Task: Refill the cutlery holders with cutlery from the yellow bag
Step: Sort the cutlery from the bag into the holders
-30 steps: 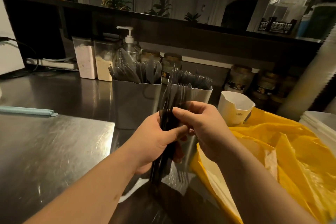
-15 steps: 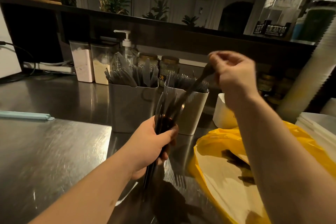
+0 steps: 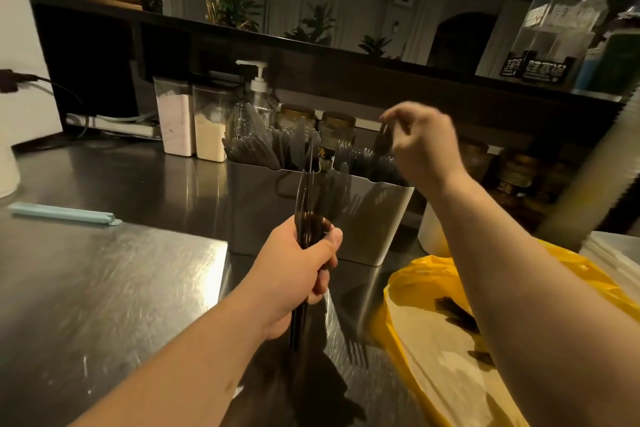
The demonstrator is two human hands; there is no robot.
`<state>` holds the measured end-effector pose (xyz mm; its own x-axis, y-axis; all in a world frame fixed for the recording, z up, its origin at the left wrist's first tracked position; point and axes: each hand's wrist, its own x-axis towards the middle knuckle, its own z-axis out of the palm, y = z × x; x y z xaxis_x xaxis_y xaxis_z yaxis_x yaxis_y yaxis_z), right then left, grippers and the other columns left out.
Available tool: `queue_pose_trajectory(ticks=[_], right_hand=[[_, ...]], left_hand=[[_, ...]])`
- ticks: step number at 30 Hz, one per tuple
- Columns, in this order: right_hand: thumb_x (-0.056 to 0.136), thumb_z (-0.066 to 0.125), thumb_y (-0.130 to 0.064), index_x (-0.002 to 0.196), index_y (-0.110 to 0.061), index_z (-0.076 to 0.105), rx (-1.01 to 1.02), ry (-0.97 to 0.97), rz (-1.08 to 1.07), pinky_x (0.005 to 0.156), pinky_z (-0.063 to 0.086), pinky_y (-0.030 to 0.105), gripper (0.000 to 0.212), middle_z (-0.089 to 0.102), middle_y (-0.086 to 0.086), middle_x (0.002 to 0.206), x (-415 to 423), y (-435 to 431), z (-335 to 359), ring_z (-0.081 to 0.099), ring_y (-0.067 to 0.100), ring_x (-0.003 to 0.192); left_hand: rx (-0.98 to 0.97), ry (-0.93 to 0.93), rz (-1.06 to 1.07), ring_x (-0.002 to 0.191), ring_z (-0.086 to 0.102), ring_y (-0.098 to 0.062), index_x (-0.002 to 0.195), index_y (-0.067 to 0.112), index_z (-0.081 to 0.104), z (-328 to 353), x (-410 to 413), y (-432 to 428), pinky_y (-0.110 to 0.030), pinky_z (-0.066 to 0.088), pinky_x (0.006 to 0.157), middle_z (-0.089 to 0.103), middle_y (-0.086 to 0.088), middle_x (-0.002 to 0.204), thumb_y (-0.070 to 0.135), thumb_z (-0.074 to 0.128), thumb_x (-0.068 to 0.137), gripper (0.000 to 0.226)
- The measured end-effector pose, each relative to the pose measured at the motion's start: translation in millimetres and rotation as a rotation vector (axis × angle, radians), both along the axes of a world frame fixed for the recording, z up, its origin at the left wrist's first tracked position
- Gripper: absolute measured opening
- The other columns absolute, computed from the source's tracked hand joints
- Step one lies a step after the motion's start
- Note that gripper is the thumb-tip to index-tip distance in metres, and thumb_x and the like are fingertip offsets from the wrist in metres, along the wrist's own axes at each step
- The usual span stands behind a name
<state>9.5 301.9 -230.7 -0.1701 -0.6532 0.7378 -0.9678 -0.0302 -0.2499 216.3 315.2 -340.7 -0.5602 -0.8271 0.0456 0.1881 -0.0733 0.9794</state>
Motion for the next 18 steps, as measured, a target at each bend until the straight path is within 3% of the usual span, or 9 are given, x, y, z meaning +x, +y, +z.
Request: queue_pose_trajectory(ticks=[3, 5, 6, 8, 10, 11, 13, 15, 18], right_hand=[[0.107, 0.035, -0.043, 0.128, -0.034, 0.065, 0.474, 0.207, -0.243, 0.110, 0.023, 0.046, 0.038, 0.027, 0.002, 0.161, 9, 6, -13, 0.016, 0.029, 0.140], [0.105, 0.027, -0.053, 0.136, -0.034, 0.058, 0.455, 0.217, -0.264, 0.110, 0.018, 0.047, 0.048, 0.016, 0.001, 0.163, 19, 17, -19, 0.007, 0.030, 0.143], [0.105, 0.027, -0.053, 0.133, -0.030, 0.061, 0.307, 0.173, -0.233, 0.106, 0.023, 0.042, 0.050, 0.029, 0.003, 0.155, 25, 25, -20, 0.016, 0.029, 0.140], [0.103, 0.034, -0.053, 0.102, -0.025, 0.072, -0.001, -0.063, -0.064, 0.086, 0.032, 0.029, 0.046, 0.056, 0.000, 0.113, 44, 47, -27, 0.044, 0.019, 0.118], [0.100, 0.048, -0.052, 0.084, -0.027, 0.068, 0.108, -0.411, 0.188, 0.069, 0.040, 0.013, 0.036, 0.062, -0.009, 0.080, 67, 64, -32, 0.059, 0.000, 0.085], [0.096, 0.056, -0.050, 0.087, -0.026, 0.070, 0.253, -0.582, 0.298, 0.065, 0.044, 0.011, 0.029, 0.068, -0.007, 0.077, 77, 70, -37, 0.064, -0.002, 0.080], [0.089, 0.067, -0.042, 0.096, -0.022, 0.073, 0.431, -0.837, 0.431, 0.076, 0.056, 0.020, 0.022, 0.076, -0.005, 0.086, 86, 75, -52, 0.071, 0.003, 0.087], [0.089, 0.071, -0.035, 0.097, -0.022, 0.073, 0.393, -0.932, 0.435, 0.081, 0.060, 0.029, 0.015, 0.077, -0.004, 0.089, 87, 74, -64, 0.073, 0.011, 0.091], [0.093, 0.068, -0.027, 0.095, -0.021, 0.070, 0.305, -0.976, 0.371, 0.076, 0.061, 0.029, 0.006, 0.077, -0.002, 0.088, 84, 74, -75, 0.074, 0.013, 0.088]], left_hand=[[-0.033, -0.014, -0.010, 0.052, 0.051, -0.011, 0.108, 0.013, 0.061, 3, 1, 3, -0.022, 0.039, 0.044, 0.060, -0.004, 0.074, 0.024, 0.064, 0.098, 0.016], [-0.038, -0.023, 0.002, 0.052, 0.050, -0.010, 0.108, 0.015, 0.061, 3, 1, 4, -0.021, 0.040, 0.045, 0.060, -0.004, 0.074, 0.025, 0.064, 0.097, 0.015], [-0.040, -0.030, 0.015, 0.053, 0.050, -0.010, 0.107, 0.017, 0.062, 4, 1, 3, -0.021, 0.040, 0.045, 0.060, -0.004, 0.075, 0.026, 0.064, 0.097, 0.013], [-0.053, -0.057, 0.040, 0.057, 0.051, -0.010, 0.105, 0.020, 0.062, 5, -1, 4, -0.023, 0.042, 0.049, 0.059, -0.001, 0.074, 0.027, 0.064, 0.097, 0.011], [-0.081, -0.045, 0.016, 0.055, 0.050, -0.007, 0.103, 0.020, 0.062, 5, -1, 6, -0.024, 0.040, 0.050, 0.058, 0.003, 0.068, 0.031, 0.066, 0.096, 0.013], [-0.102, -0.036, -0.013, 0.051, 0.049, -0.005, 0.102, 0.021, 0.062, 6, -1, 8, -0.023, 0.039, 0.048, 0.057, 0.006, 0.063, 0.032, 0.067, 0.094, 0.014], [-0.130, -0.062, -0.063, 0.049, 0.049, -0.003, 0.104, 0.029, 0.063, 6, -1, 10, -0.023, 0.038, 0.047, 0.058, 0.010, 0.058, 0.034, 0.068, 0.093, 0.014], [-0.105, -0.098, -0.090, 0.049, 0.047, -0.005, 0.109, 0.033, 0.062, 4, -2, 10, -0.023, 0.038, 0.046, 0.058, 0.009, 0.056, 0.025, 0.065, 0.097, 0.014], [-0.110, -0.166, -0.124, 0.047, 0.047, -0.006, 0.107, 0.030, 0.061, 2, -5, 12, -0.022, 0.037, 0.044, 0.057, 0.009, 0.053, 0.016, 0.060, 0.101, 0.016]])
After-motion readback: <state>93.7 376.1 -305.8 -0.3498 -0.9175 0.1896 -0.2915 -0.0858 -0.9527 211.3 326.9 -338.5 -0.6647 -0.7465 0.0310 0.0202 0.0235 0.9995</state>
